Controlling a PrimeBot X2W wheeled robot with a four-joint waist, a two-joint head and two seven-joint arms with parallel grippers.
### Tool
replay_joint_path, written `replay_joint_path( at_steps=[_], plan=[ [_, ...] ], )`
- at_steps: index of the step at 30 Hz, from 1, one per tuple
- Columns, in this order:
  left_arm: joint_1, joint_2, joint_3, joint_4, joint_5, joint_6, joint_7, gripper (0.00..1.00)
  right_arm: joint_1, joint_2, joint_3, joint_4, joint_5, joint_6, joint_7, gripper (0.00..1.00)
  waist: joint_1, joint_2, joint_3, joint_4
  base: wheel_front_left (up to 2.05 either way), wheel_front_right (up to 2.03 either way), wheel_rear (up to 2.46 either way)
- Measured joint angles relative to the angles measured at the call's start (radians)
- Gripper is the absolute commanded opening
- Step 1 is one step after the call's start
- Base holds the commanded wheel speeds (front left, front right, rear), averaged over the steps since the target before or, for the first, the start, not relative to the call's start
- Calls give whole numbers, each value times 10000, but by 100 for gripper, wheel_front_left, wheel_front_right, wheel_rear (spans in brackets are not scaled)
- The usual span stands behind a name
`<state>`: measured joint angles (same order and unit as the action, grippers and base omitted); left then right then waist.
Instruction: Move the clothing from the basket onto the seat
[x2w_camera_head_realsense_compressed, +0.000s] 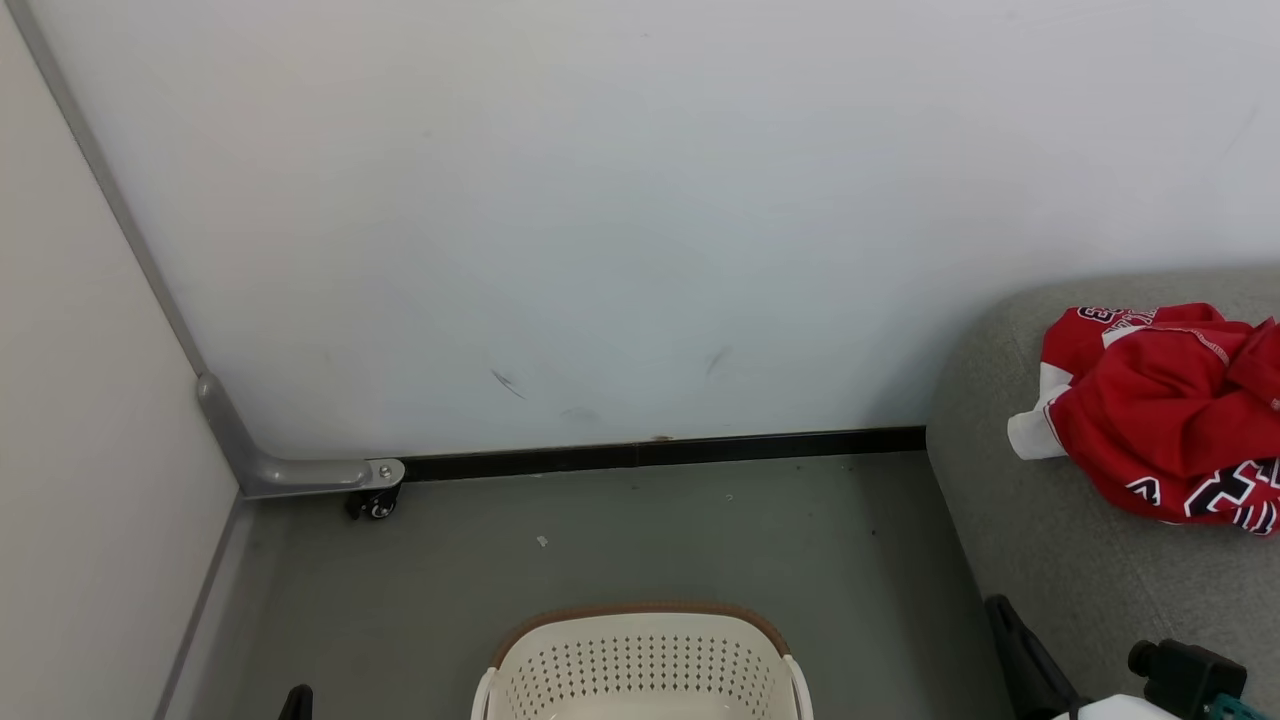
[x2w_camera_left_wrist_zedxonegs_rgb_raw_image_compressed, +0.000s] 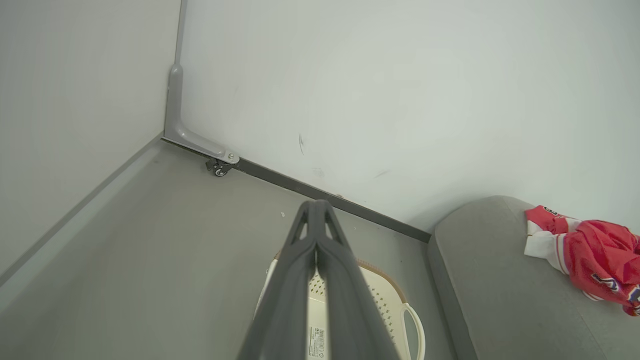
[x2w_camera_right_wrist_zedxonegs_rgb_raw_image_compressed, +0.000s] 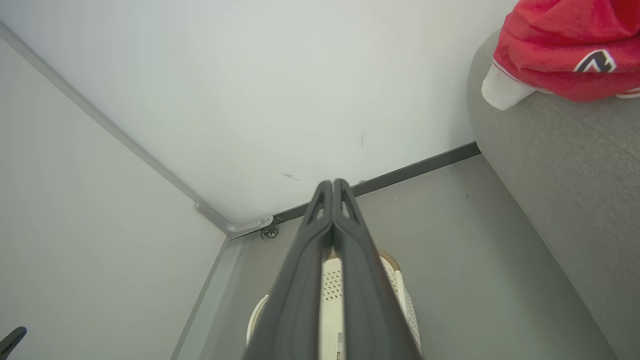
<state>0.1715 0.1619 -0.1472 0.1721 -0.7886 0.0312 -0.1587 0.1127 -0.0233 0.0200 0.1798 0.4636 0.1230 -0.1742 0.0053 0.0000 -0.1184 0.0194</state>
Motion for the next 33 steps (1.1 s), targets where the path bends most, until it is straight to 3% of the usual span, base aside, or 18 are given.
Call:
replay_joint_path(
  at_steps=[7, 16, 21, 33],
  plan=[
    [-216, -113, 238, 48, -915, -176, 305, 0, -229, -2, -115, 27, 1243, 0, 326, 0, 77, 0, 115, -30, 0, 0, 0],
    [-424, -299, 499, 102, -1864, -353, 625, 0, -388, -31, -314, 81, 2638, 0, 616, 0, 121, 0, 216, -59, 0, 0, 0],
    [-530, -355, 663, 173, -2422, -443, 798, 0, -398, -50, -389, 171, 3402, 0, 821, 0, 118, 0, 275, -71, 0, 0, 0],
    [-926, -591, 1022, 364, -3720, -631, 1235, 0, -764, -92, -600, 328, 5262, 0, 1231, 0, 18, 0, 506, -99, 0, 0, 0]
  ],
)
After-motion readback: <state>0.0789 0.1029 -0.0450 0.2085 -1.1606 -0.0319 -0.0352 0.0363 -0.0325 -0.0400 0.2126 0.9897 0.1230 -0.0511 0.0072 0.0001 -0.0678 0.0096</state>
